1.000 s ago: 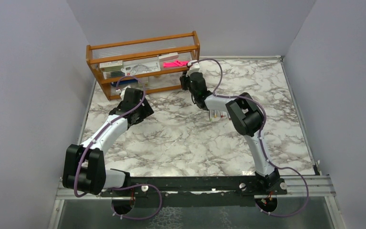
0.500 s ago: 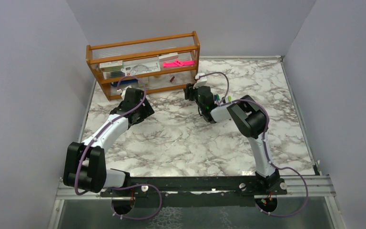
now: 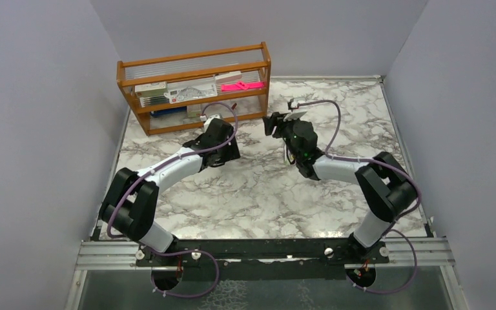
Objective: Insert the pens into the pen caps
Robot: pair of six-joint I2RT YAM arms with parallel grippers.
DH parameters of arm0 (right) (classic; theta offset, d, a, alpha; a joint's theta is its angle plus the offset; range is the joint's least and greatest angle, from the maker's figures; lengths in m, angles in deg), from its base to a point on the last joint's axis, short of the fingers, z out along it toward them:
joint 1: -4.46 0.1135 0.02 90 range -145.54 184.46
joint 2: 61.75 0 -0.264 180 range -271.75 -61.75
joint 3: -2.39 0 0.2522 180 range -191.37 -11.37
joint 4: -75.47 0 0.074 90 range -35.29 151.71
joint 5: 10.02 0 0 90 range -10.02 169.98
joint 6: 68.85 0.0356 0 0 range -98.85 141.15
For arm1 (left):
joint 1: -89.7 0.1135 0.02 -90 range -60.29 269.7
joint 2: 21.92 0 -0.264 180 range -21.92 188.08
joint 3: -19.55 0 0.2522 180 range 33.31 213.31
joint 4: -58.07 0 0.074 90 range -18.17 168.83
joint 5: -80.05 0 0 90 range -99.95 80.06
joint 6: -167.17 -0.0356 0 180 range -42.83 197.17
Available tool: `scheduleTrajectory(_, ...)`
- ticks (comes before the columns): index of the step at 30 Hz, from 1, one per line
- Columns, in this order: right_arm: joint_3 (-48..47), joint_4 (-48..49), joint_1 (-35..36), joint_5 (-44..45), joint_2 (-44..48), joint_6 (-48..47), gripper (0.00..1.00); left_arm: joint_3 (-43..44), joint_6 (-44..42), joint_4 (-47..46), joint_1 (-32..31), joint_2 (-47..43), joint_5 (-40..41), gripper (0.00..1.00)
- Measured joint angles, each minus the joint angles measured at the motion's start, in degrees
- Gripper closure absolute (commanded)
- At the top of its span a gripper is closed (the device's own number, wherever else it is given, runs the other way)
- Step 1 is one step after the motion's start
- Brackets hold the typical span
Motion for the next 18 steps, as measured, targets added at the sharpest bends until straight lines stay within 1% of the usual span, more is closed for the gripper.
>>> scheduleTrajectory(1,-0.1,-2.4,0.0,1.0,1.3,0.6,0.41,0.7,0.0,-0.3,-0.5,0.7,0.0,0.28)
scheduleTrajectory(5,-2.5,-17.0,0.0,6.7,6.3,2.4,0.41,2.1,-0.7,-1.6,-1.0,1.7,0.1,0.29)
scheduleTrajectory(10,-3.5,-28.3,0.0,12.2,7.6,1.9,0.41,2.3,-1.1,-3.4,-1.0,2.7,0.1,0.29)
scheduleTrajectory(14,-3.5,-34.8,0.0,13.0,7.5,1.9,0.42,2.3,-1.6,-3.7,-1.0,3.4,0.1,0.29)
scheduleTrajectory(18,-3.4,-37.3,0.0,12.8,7.6,2.2,0.42,2.3,-1.7,-3.7,-1.0,3.5,0.2,0.29)
